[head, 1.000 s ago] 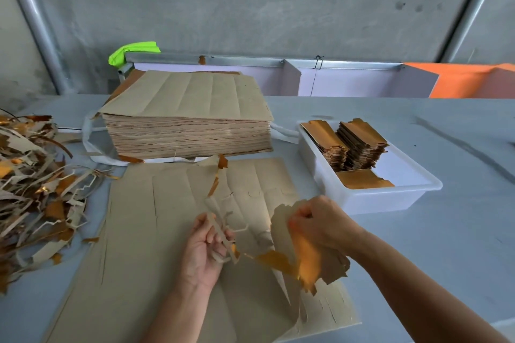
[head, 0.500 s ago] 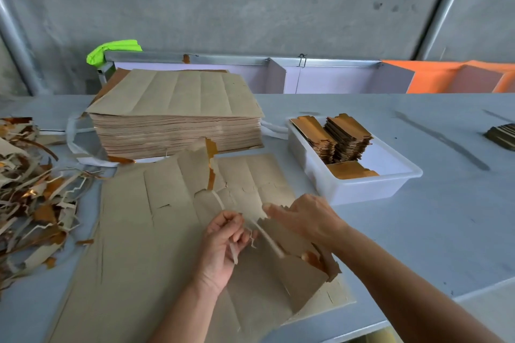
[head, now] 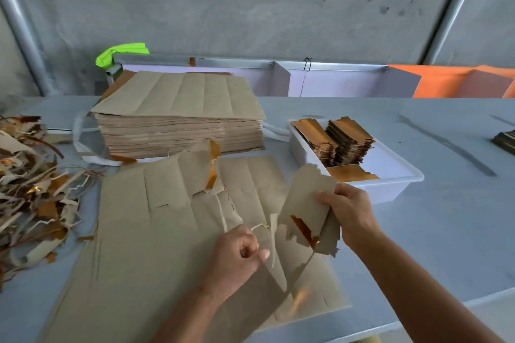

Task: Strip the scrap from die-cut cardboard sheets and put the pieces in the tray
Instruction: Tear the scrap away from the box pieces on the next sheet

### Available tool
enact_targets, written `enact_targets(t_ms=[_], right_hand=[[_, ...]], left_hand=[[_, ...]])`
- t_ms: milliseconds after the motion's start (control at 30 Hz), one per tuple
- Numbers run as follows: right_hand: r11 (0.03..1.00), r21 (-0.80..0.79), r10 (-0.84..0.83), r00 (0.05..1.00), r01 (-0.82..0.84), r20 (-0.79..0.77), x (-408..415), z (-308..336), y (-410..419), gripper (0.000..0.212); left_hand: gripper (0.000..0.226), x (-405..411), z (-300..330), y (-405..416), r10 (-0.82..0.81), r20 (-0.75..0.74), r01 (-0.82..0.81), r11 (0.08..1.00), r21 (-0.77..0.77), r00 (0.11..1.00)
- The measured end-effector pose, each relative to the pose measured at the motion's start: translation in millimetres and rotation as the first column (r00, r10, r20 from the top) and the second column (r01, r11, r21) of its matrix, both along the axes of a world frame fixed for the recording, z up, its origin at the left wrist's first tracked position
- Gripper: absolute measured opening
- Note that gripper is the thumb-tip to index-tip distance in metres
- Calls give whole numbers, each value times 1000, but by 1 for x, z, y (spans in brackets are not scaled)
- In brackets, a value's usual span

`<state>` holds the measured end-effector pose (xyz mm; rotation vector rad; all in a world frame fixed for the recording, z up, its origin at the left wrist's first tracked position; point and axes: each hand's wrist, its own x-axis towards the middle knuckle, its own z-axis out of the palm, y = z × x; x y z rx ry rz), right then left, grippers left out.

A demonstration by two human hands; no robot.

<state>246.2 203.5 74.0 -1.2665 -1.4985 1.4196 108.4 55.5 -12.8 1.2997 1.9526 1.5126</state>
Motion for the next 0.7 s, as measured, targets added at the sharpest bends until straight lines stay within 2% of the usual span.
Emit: enact_targets(t_ms=[100, 167, 267, 367, 433, 533, 567, 633, 700], right_hand=[[998, -47, -35, 993, 29, -112, 3, -5, 4, 5], [992, -80, -116, 972, 102, -206, 2, -4, 9, 11], [983, -85, -180, 928, 161, -327, 2, 6, 20, 10], [999, -6, -52, 944, 53, -326, -1, 8, 23, 21], [997, 46, 66, 952, -55, -298, -6, 5, 19, 31], [956, 125, 286, 938, -265, -194, -20, 2, 9, 45], [927, 154, 364, 918, -342, -155, -25, 1, 4, 51], [862, 187, 497, 857, -471, -133, -35, 0, -5, 65], [828, 198, 554, 818, -524, -154, -46, -1, -14, 72]], left_hand=[[45, 1, -4, 0, -78, -144, 79, 997, 0, 986], [51, 0, -8, -3, -121, -246, 115, 993, -40, 962], [47, -7, -11, -9, -157, -265, 144, 987, -68, 951], [47, -16, -3, -13, -147, -140, 137, 987, -81, 979], [44, -24, 8, -10, -49, 1, 49, 998, -43, 999], [16, -31, 26, 0, 74, 127, -77, 997, 21, 989], [13, -30, 30, 5, 64, 196, -66, 998, 5, 979], [22, -27, 31, 12, 23, 313, -10, 999, -45, 950], [22, -24, 28, 15, -26, 357, 40, 999, -32, 934]])
